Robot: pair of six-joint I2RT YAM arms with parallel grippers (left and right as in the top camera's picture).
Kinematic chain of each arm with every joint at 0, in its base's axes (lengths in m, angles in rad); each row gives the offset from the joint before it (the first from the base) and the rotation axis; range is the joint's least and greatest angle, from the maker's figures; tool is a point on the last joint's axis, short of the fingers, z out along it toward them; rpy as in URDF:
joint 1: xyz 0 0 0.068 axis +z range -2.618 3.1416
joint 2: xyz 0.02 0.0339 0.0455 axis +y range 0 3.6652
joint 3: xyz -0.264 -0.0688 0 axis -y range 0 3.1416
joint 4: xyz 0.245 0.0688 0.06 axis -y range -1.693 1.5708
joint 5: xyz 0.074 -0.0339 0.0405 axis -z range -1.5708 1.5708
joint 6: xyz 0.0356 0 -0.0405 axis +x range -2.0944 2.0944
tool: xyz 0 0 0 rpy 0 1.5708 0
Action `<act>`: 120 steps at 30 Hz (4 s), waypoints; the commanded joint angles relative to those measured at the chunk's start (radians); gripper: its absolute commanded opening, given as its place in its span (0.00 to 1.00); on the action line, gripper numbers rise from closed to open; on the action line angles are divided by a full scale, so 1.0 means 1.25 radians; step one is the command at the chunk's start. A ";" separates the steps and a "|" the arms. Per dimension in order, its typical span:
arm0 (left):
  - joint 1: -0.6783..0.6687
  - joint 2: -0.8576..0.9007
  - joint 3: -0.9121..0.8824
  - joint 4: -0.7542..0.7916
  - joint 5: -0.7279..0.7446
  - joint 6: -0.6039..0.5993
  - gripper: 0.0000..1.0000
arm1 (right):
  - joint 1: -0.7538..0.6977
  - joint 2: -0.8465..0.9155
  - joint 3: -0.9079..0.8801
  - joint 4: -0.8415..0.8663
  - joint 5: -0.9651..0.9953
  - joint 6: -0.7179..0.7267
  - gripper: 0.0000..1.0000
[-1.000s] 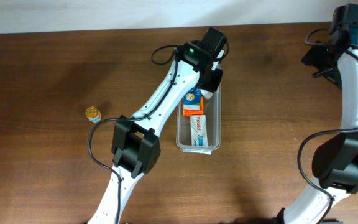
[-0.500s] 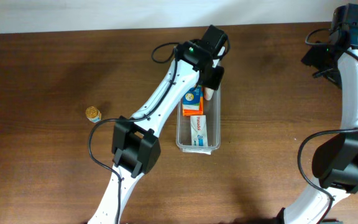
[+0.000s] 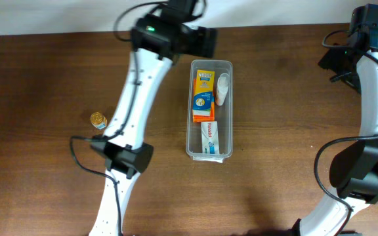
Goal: Pack container
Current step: 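Lower the bottle into the container and open the left gripper, then move the left gripper left over the gold-lidded jar, then lower the left gripper and close it on the jar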
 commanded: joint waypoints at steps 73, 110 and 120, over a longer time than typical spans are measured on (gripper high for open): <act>0.496 -0.260 -0.973 0.143 0.030 0.231 0.99 | -0.005 0.006 -0.001 0.000 0.013 -0.005 0.98; 0.441 -0.165 -1.008 0.227 -0.025 0.297 0.99 | -0.005 0.006 -0.001 0.000 0.013 -0.005 0.98; 0.439 -0.161 -1.008 0.227 -0.034 0.294 0.99 | -0.005 0.006 -0.001 0.000 0.013 -0.005 0.98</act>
